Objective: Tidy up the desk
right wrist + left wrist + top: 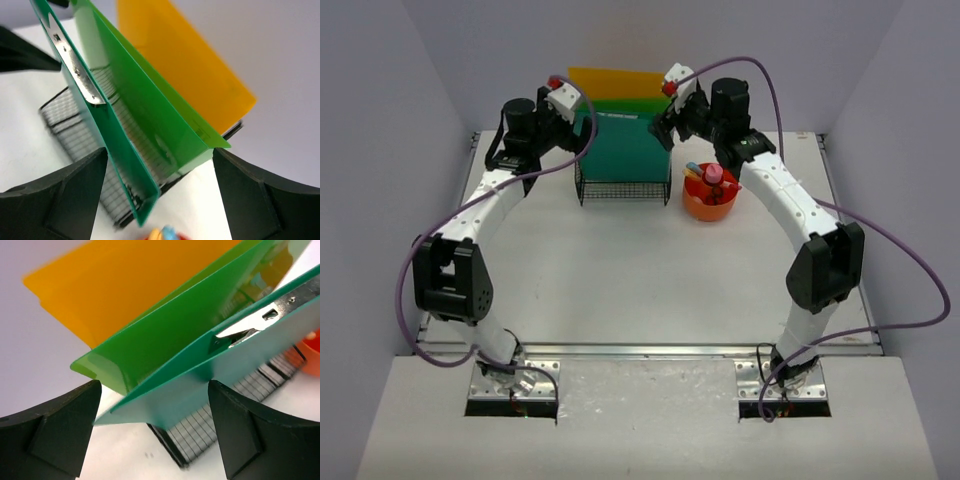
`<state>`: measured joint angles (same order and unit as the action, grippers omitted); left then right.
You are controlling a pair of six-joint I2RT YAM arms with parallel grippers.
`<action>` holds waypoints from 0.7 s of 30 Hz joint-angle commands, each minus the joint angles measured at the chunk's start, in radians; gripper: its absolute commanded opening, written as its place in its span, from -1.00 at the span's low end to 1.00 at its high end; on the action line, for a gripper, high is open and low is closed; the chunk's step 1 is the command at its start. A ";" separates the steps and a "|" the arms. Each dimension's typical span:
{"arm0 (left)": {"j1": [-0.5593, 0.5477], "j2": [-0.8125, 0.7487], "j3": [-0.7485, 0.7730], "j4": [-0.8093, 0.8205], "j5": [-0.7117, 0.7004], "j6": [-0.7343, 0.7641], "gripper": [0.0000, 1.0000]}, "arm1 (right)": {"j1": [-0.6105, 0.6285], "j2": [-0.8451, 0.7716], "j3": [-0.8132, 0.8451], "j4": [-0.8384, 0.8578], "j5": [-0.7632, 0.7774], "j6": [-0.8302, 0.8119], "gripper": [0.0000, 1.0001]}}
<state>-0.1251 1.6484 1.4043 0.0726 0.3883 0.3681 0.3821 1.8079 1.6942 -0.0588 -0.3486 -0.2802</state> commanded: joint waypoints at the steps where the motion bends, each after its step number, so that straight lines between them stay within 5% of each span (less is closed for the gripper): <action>1: 0.011 0.127 0.169 0.109 -0.071 -0.081 0.72 | -0.038 0.149 0.188 0.053 0.085 0.071 0.72; 21: 0.064 0.317 0.371 0.337 -0.005 -0.255 0.77 | -0.101 0.246 0.223 0.262 0.071 0.206 0.86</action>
<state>-0.0702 1.9686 1.7132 0.3262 0.3508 0.1389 0.2821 2.0956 1.9163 0.1331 -0.2463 -0.1173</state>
